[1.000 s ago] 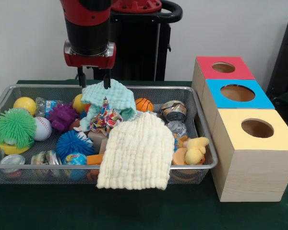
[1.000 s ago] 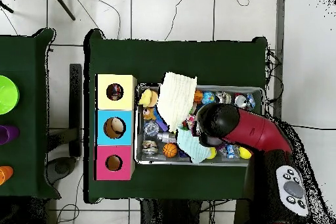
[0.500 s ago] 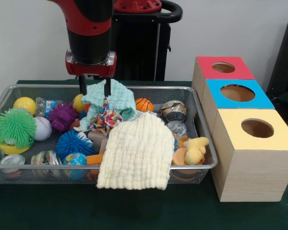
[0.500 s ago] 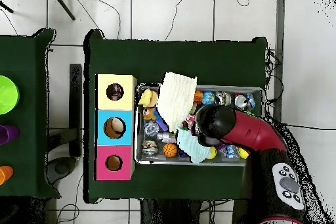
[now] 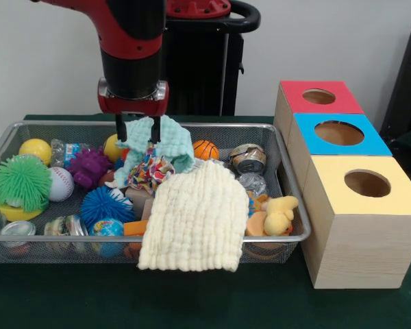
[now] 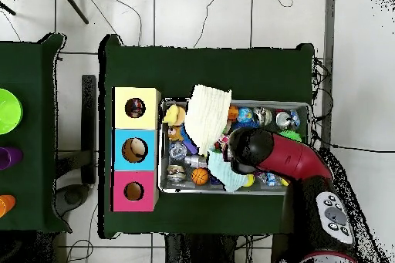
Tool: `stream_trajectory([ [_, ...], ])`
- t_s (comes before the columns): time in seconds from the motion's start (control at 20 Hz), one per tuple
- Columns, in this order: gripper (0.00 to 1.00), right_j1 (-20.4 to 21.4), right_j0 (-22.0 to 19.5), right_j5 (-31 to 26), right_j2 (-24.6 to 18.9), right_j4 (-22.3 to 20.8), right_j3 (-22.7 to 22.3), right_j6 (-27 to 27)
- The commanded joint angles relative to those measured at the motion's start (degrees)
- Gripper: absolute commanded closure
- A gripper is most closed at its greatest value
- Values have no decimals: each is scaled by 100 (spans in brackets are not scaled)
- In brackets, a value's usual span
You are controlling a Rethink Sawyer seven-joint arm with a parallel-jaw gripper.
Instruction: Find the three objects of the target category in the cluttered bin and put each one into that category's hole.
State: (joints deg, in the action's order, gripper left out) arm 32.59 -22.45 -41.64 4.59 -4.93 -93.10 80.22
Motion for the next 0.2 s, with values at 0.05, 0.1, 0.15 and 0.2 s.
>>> stream_trajectory([
  [0.05,0,-270,-154,609,-508,227,-636,915],
  [0.1,0,-290,-158,650,-512,235,-653,928],
  [0.15,0,-310,-162,691,-515,242,-670,940],
  [0.2,0,-318,-154,711,-515,247,-680,948],
])
